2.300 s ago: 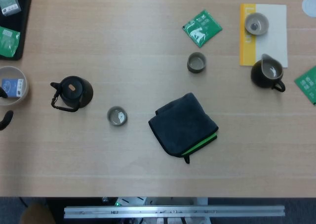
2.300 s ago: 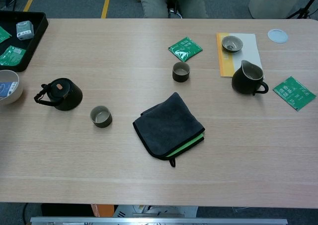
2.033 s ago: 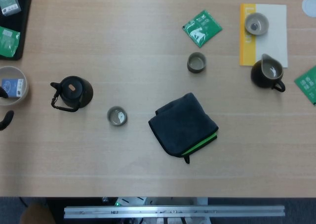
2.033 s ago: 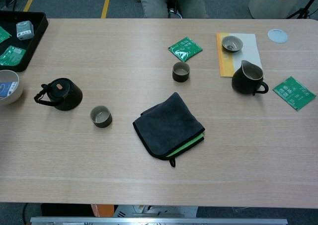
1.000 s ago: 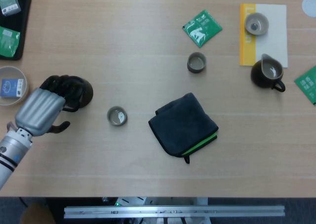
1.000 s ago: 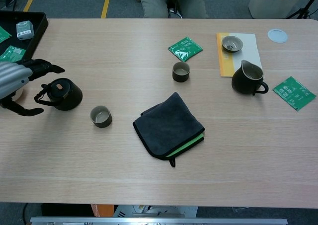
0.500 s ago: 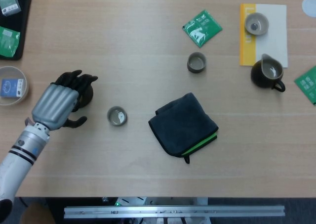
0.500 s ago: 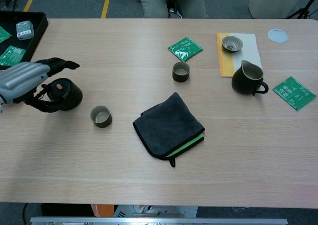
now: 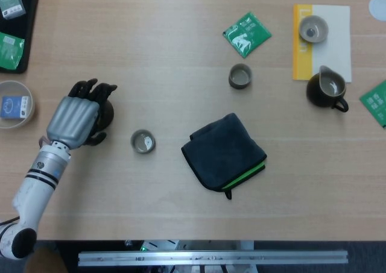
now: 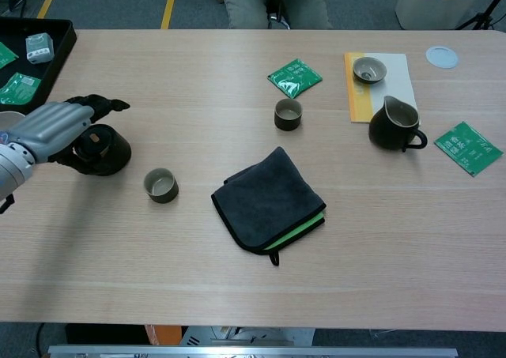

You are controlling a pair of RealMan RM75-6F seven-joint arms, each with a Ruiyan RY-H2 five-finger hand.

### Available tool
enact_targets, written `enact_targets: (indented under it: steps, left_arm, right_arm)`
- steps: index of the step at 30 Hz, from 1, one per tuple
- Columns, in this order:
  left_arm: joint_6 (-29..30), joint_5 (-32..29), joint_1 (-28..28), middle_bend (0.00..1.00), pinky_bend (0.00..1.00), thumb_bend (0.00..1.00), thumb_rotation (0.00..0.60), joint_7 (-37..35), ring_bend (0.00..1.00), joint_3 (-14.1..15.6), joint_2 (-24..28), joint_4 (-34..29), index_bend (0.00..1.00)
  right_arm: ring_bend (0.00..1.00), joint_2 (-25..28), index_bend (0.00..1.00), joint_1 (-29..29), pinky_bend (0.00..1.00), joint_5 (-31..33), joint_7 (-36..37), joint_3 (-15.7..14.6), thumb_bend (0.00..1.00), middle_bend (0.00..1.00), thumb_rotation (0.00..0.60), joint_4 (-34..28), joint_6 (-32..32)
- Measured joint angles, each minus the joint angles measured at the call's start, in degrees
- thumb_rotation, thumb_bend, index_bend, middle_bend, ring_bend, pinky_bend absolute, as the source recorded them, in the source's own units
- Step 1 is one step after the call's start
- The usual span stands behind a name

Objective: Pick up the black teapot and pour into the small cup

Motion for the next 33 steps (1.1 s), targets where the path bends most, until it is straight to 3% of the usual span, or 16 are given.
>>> enact_targets:
  steps: [18,27,29,33]
  left_arm:
    - [1.6,-5.1,0.9,0.14,0.09,0.22,0.600,2.3,0.05,-0.4,0.6,3.8,0.08]
    - [-1.6,-8.1,0.1,0.18,0.09,0.22,0.599,0.3,0.06,-1.1,6.0,-4.3,0.12]
    - [-1.9,-8.7,-0.5,0.20,0.09,0.22,0.566,0.1,0.06,-1.6,7.0,-5.8,0.13]
    - [-2.5,-9.8,-1.8,0.27,0.09,0.22,0.351,1.5,0.07,-2.1,7.1,-5.8,0.15]
  right_arm:
    - [0.29,-0.2,0.46,-0.1,0.32,-0.1,0.1,0.1,0.19,0.42,0.600,0.1,0.1]
    - [0.28,-0.2,0.46,-0.4,0.32,-0.3,0.2,0.1,0.19,0.42,0.600,0.1,0.4]
    - [0.28,-0.2,0.46,-0.4,0.32,-0.3,0.3,0.1,0.19,0.42,0.600,0.1,0.5]
    - [0.29,-0.3,0.46,-0.4,0.32,-0.2,0.6,0.1,0.19,0.42,0.600,0.4,0.5]
